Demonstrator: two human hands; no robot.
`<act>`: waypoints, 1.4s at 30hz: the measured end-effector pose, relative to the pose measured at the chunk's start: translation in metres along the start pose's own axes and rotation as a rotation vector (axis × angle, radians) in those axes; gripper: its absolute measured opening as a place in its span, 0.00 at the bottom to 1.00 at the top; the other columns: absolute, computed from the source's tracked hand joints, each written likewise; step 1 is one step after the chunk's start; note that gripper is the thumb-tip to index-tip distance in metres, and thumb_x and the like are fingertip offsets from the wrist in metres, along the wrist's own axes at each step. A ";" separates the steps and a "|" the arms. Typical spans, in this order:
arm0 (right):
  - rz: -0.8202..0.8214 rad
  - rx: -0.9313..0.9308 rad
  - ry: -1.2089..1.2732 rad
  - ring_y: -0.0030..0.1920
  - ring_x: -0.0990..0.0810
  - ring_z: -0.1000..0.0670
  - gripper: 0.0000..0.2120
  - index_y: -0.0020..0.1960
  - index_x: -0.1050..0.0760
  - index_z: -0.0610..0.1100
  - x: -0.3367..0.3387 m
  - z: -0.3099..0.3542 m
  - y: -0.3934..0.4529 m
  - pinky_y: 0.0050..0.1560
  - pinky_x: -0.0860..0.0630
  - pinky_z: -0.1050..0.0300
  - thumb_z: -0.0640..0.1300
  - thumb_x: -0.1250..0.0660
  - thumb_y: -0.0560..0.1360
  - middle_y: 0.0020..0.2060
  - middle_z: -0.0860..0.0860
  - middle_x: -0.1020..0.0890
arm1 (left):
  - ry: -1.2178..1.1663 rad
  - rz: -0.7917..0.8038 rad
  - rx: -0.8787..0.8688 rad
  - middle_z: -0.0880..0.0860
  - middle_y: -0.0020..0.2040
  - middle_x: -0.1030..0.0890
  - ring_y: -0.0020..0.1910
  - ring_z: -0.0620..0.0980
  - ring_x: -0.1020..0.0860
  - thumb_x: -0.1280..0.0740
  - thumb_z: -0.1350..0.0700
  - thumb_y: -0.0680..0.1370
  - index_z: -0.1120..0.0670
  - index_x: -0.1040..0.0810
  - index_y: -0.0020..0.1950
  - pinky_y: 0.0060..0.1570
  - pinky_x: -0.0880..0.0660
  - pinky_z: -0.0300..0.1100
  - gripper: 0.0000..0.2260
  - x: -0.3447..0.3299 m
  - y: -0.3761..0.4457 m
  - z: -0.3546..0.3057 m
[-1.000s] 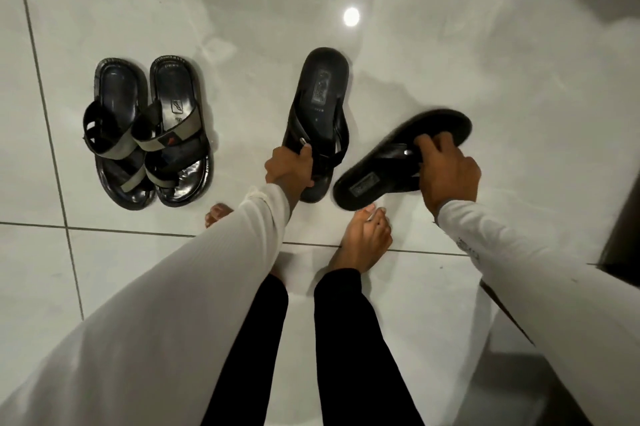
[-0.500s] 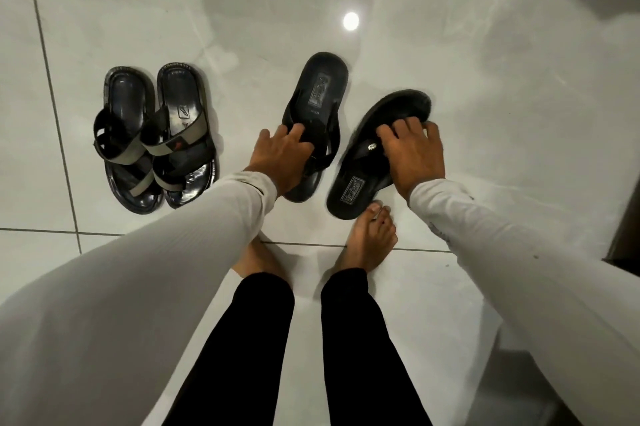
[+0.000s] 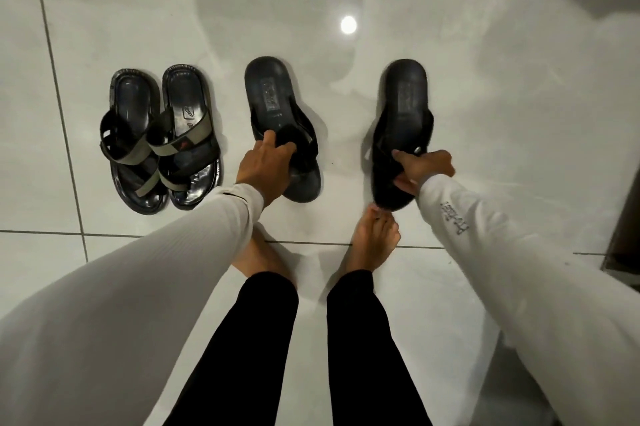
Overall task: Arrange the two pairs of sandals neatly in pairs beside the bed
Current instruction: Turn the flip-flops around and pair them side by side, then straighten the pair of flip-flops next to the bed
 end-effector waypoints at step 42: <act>0.075 0.905 -1.543 0.83 0.57 0.38 0.49 0.83 0.54 0.48 0.101 0.130 0.098 0.77 0.43 0.39 0.56 0.29 0.72 0.83 0.43 0.54 | -0.210 0.110 0.236 0.65 0.71 0.42 0.59 0.72 0.25 0.36 0.59 0.79 0.43 0.47 0.81 0.66 0.27 0.58 0.35 0.079 0.154 -0.219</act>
Point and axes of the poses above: each hand's wrist, its own y-axis towards the middle knuckle, its own x-axis out of the back of the hand, z = x × y, the point moved 2 cm from there along y, towards the middle knuckle
